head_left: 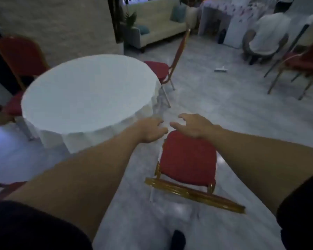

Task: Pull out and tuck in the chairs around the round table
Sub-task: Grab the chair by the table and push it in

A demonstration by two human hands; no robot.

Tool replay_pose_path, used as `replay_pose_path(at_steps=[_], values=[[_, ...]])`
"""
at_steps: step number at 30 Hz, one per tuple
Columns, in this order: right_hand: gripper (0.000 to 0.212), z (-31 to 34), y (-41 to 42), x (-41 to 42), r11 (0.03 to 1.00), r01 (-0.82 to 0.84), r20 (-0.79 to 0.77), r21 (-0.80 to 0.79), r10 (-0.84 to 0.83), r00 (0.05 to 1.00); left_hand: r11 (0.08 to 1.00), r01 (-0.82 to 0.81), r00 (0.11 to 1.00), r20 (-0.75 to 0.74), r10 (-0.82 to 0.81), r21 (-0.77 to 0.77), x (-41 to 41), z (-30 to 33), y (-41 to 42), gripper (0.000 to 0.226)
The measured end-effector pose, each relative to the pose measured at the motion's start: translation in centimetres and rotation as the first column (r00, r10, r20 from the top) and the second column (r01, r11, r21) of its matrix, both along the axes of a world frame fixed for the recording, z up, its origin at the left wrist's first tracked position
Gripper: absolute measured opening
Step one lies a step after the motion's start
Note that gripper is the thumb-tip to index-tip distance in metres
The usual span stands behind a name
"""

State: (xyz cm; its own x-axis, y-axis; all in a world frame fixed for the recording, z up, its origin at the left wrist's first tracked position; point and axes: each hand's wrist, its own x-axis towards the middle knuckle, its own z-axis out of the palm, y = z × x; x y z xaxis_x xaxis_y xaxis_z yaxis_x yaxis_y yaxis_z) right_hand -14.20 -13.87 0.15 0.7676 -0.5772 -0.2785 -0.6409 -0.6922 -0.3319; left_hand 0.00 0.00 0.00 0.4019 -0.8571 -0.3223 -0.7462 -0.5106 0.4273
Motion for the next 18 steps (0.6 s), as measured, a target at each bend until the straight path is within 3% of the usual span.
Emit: replay_pose_path(at_steps=[5, 9, 11, 13, 15, 17, 18], values=[[0.118, -6.5, 2.1, -9.2, 0.984, 0.154, -0.115, 0.084, -0.144, 0.983, 0.94, 0.288, 0.958, -0.078, -0.278, 0.182, -7.2, -5.1, -0.2, 0.083], [0.101, -9.3, 6.1, -15.8, 0.96, 0.228, -0.156, 0.163, -0.203, 0.967, 0.88, 0.401, 0.913, -0.195, -0.359, 0.256, -10.7, -9.1, 1.5, 0.11], [0.094, -10.6, 7.6, -18.1, 0.943, 0.248, -0.145, 0.223, -0.219, 0.965, 0.868, 0.428, 0.895, -0.251, -0.368, 0.254, -11.9, -11.4, 2.2, 0.113], [0.103, -11.2, 8.8, -19.1, 0.939, 0.246, -0.097, 0.24, -0.229, 0.968, 0.836, 0.482, 0.863, -0.308, -0.401, 0.262, -12.5, -12.3, 2.8, 0.092], [0.108, -12.0, 9.3, -19.5, 0.957, 0.187, -0.074, 0.221, -0.175, 0.982, 0.803, 0.533, 0.84, -0.28, -0.465, 0.265, -12.5, -13.0, 3.2, 0.051], [0.089, -12.3, 9.3, -19.9, 0.972, 0.133, -0.083, 0.195, -0.119, 0.989, 0.8, 0.553, 0.833, -0.182, -0.523, 0.232, -12.5, -13.5, 3.4, 0.019], [0.076, -12.6, 9.1, -20.0, 0.977, 0.103, -0.084, 0.185, -0.089, 0.992, 0.797, 0.554, 0.832, -0.147, -0.534, 0.242, -12.7, -13.5, 3.5, 0.026]])
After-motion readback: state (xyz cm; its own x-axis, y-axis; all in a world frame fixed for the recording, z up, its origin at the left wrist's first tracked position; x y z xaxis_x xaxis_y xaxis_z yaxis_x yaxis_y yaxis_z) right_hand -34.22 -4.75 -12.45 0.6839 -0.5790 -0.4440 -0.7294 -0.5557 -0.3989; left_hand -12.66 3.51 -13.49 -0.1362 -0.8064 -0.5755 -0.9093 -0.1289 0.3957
